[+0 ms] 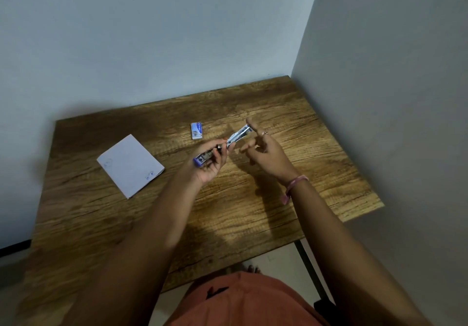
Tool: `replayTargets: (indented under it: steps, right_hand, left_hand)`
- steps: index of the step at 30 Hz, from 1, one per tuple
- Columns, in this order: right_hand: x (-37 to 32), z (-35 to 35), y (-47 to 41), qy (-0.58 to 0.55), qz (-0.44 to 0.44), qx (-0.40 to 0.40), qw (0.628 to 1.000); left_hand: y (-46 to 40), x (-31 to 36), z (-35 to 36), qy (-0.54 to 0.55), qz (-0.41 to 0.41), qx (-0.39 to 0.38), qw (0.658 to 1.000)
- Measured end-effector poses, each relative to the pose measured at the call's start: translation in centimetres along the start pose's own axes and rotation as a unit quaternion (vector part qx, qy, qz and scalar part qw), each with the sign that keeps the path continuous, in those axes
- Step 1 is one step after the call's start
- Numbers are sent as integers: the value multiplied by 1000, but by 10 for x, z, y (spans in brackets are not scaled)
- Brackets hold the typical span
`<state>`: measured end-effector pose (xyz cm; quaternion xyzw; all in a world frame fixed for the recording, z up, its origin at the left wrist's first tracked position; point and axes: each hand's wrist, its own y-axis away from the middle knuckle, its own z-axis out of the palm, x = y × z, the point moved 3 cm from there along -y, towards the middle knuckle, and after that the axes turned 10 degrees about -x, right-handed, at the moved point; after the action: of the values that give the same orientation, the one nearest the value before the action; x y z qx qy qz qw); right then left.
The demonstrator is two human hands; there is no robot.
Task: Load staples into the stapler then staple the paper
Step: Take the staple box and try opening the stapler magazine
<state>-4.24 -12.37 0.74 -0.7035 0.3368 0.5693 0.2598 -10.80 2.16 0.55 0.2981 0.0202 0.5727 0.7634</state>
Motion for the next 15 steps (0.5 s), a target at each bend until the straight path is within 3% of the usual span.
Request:
replayTargets:
  steps: [3,7,10,13,14,15]
  right_hand:
    - [5,-8,-1,-20,-9,122,992]
    - [2,-1,1,12,11,2,1000]
    - [-1,-12,0,-40,-8,111,993]
    - [-7,-6,2,-12,-9,-11,1000]
    - [-8,-5,1,-11,-8,-18,1000]
    - [-8,-7,0,-30,-8,25,999]
  left_hand:
    - [0,1,-1,-5,3,1,1000]
    - [2,0,0,3,1,-1,1000]
    - [3,-3,-2,3,-4,-6,1000]
    - [3,-4,-2,1,-6,-11,1000]
    - [4,-4,-2,-1,-6,-14,1000]
    - [4,-4,-2,-4,-6,-17,1000]
